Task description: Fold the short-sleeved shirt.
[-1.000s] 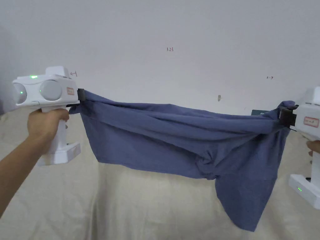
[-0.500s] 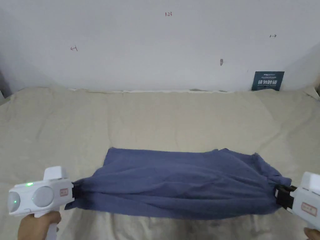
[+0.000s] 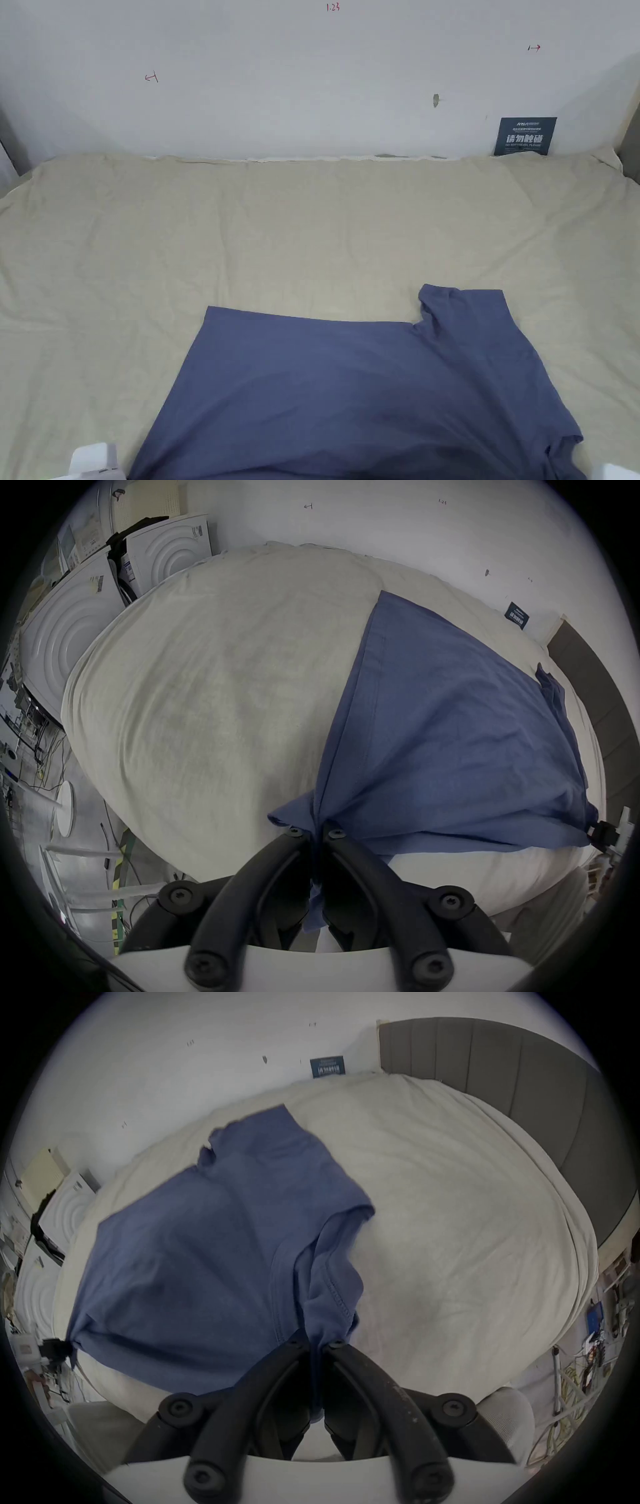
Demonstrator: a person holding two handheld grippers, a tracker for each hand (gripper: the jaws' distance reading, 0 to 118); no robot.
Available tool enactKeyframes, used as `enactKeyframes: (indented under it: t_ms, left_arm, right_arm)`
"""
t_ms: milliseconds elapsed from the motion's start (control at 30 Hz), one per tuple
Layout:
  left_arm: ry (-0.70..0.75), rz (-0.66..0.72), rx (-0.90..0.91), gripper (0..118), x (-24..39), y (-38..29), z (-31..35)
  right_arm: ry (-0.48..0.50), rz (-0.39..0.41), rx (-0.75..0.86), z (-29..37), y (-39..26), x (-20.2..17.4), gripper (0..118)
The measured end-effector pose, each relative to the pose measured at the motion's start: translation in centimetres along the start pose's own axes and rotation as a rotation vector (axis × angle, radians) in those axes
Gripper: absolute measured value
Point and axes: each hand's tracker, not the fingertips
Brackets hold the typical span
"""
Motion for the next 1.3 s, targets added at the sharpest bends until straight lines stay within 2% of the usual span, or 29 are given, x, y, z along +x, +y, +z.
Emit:
enactKeyframes:
  t_ms: [33,167,200,233,267,300,467,600,700,767,800,833,867,900,1200,1300]
  left_arm:
    - [0.005,-0.009,0.002,7,0.2,0.0,0.1]
    - [0.018,-0.016,0.0,28,1.3,1.5,1.4]
    - [0.002,-0.008,0.032,55,1.6,2.0,2.1]
    - [-0.027,-0.004,0.078,91,2.0,2.7,3.1]
    - [-0.057,-0.007,0.132,111,2.5,3.4,4.4]
    - [-0.077,-0.009,0.189,118,3.1,3.9,5.9]
    - [-0.122,-0.059,0.465,117,6.8,7.7,13.2]
    - [-0.105,-0.061,0.691,117,9.7,9.0,17.4]
    - [-0.107,-0.056,0.823,111,11.6,9.5,19.2]
    - [-0.105,-0.078,0.901,88,12.7,9.4,19.7]
    - [-0.103,-0.083,0.915,75,13.1,9.4,19.7]
    - [-0.108,-0.088,0.908,45,13.5,9.6,19.5]
    - [-0.129,-0.1,0.918,17,13.8,9.6,19.3]
    - [-0.151,-0.111,0.926,1,14.0,9.6,19.1]
    - [-0.176,-0.191,0.825,0,16.0,13.2,14.9]
    - [-0.176,-0.225,0.722,0,15.6,16.2,12.0]
  right_arm:
    - [-0.011,0.016,0.001,-0.2,0.0,-0.1,10]
    - [-0.061,0.051,0.032,1.3,1.3,-1.0,30]
    - [-0.073,0.078,0.074,2.2,1.8,-1.3,50]
    - [-0.068,0.105,0.137,4.1,2.4,-2.0,79]
    - [-0.065,0.127,0.207,5.6,3.3,-2.5,96]
    - [-0.068,0.14,0.262,6.9,4.0,-3.0,106]
    - [-0.058,0.218,0.556,14.3,7.9,-6.2,108]
    - [-0.046,0.22,0.744,18.5,9.2,-8.4,108]
    - [-0.057,0.208,0.833,20.1,9.7,-9.5,105]
    - [-0.056,0.218,0.884,20.7,9.8,-10.1,84]
    - [-0.061,0.219,0.893,20.8,9.7,-10.4,67]
    - [-0.064,0.22,0.897,20.9,9.8,-10.6,37]
    - [-0.061,0.225,0.899,20.9,9.8,-10.8,17]
    - [-0.054,0.237,0.904,20.7,10.0,-10.9,4]
    - [-0.037,0.288,0.913,18.8,11.9,-12.3,1]
    - [-0.039,0.3,0.902,17.7,13.3,-12.8,1]
